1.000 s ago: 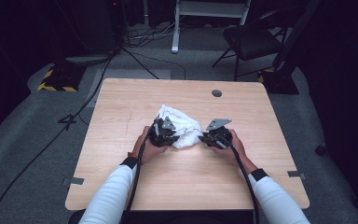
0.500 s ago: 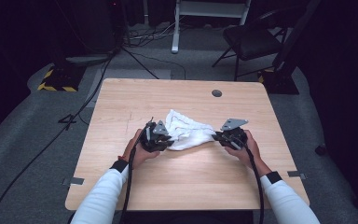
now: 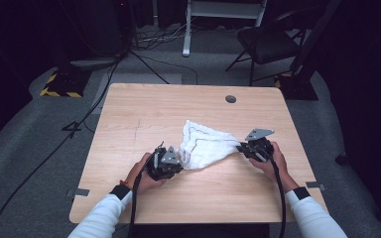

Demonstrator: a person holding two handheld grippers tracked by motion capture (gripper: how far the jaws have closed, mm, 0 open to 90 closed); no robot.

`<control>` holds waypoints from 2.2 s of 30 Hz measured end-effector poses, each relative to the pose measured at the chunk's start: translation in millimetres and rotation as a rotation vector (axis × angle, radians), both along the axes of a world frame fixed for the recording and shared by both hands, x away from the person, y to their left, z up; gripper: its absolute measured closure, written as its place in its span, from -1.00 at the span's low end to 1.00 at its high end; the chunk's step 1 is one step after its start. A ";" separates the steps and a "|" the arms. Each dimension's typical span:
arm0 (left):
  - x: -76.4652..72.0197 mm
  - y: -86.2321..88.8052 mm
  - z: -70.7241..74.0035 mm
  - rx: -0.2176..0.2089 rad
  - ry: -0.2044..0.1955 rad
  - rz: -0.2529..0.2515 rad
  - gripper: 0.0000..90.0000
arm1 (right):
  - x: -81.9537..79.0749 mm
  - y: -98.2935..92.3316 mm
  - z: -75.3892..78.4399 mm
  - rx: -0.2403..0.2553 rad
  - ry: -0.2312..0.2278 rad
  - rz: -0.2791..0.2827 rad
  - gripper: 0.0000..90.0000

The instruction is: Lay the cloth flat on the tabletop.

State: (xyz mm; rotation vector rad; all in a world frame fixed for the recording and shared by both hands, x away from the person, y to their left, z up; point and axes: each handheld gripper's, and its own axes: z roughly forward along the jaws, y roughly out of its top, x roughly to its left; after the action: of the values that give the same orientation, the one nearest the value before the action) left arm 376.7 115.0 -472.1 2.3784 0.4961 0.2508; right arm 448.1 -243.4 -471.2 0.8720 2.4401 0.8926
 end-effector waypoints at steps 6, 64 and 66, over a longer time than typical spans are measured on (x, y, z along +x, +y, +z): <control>-9.5 12.5 2.4 -0.024 -0.022 0.030 0.83 | 2.0 -4.1 -0.3 -0.004 -0.002 -0.022 0.74; 4.3 4.7 -11.6 0.023 0.055 -0.004 0.68 | 2.0 1.2 -0.5 -0.017 -0.007 -0.007 0.60; 5.6 4.5 -11.6 0.026 0.057 0.001 0.67 | 2.0 1.0 0.8 -0.010 -0.009 -0.009 0.59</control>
State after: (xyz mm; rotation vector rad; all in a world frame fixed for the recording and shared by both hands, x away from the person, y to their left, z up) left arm 382.4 119.5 -483.7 2.4158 0.5235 0.1919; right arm 450.2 -242.4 -470.4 0.8723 2.4291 0.8793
